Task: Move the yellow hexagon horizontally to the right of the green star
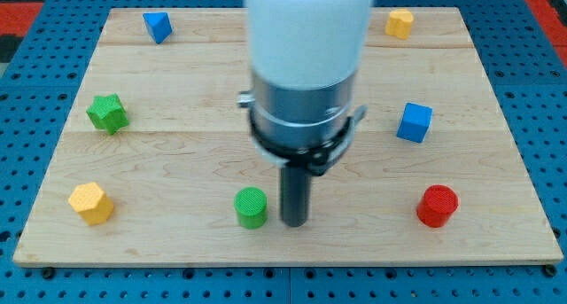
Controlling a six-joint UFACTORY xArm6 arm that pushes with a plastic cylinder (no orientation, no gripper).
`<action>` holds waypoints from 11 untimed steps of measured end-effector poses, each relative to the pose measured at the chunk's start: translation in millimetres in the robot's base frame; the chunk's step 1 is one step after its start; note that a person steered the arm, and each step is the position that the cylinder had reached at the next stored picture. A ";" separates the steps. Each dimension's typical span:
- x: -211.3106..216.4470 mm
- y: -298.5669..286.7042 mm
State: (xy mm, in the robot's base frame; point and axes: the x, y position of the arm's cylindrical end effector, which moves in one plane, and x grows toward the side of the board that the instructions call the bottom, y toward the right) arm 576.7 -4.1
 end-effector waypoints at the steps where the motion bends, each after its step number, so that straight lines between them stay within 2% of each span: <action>1: 17.2 -14.8; 3: 26.1 -93.7; 4: 15.1 -178.7; 5: 15.7 -234.1; 7: 9.0 -224.7; 9: -35.7 -247.8; 10: -53.8 -241.6; 11: -55.3 -205.2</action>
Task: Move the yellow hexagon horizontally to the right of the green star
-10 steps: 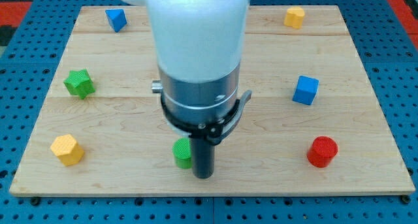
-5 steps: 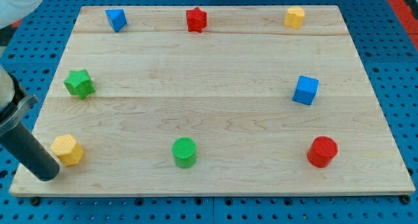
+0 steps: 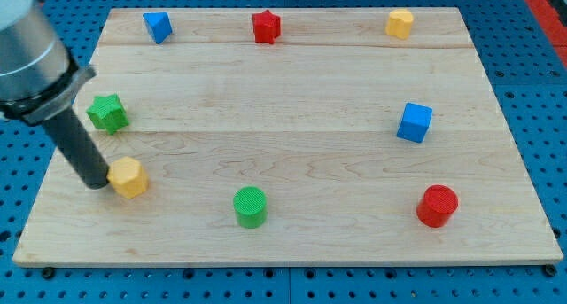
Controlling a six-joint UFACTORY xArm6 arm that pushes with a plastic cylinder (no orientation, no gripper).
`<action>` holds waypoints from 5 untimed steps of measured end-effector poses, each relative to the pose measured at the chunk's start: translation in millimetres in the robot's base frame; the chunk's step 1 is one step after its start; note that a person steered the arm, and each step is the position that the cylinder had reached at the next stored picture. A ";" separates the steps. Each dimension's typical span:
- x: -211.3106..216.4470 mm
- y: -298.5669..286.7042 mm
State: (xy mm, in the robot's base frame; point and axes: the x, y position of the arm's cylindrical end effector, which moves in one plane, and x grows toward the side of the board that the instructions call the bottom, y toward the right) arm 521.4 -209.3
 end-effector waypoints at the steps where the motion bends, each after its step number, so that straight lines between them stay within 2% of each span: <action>1: 0.0 29.2; 4: 17.9 25.0; 5: 13.4 52.2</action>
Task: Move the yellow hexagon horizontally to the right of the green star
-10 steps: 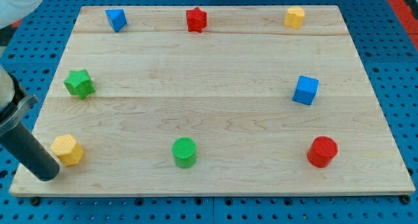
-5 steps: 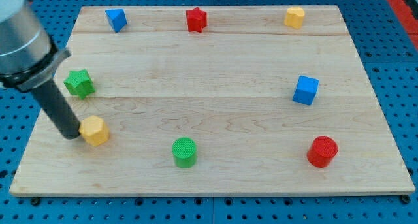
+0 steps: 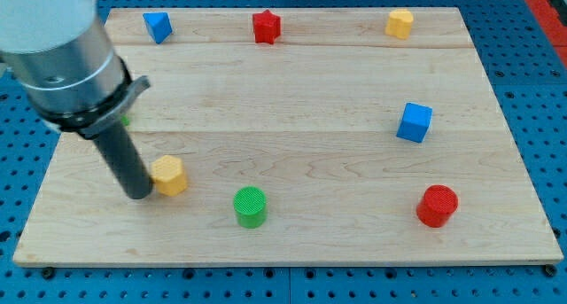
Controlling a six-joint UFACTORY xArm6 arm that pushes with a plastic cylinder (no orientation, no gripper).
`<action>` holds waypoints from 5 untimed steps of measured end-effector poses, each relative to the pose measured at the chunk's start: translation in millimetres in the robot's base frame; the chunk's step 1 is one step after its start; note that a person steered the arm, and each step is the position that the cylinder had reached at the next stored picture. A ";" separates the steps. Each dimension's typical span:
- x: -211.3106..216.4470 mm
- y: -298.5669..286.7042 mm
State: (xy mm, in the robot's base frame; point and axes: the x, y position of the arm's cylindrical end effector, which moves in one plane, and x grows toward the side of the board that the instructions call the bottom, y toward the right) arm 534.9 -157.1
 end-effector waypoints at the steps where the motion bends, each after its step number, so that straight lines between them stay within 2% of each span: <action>1: 0.0 43.5; 2: -10.6 78.7; 3: -48.5 79.2; 5: -98.9 44.9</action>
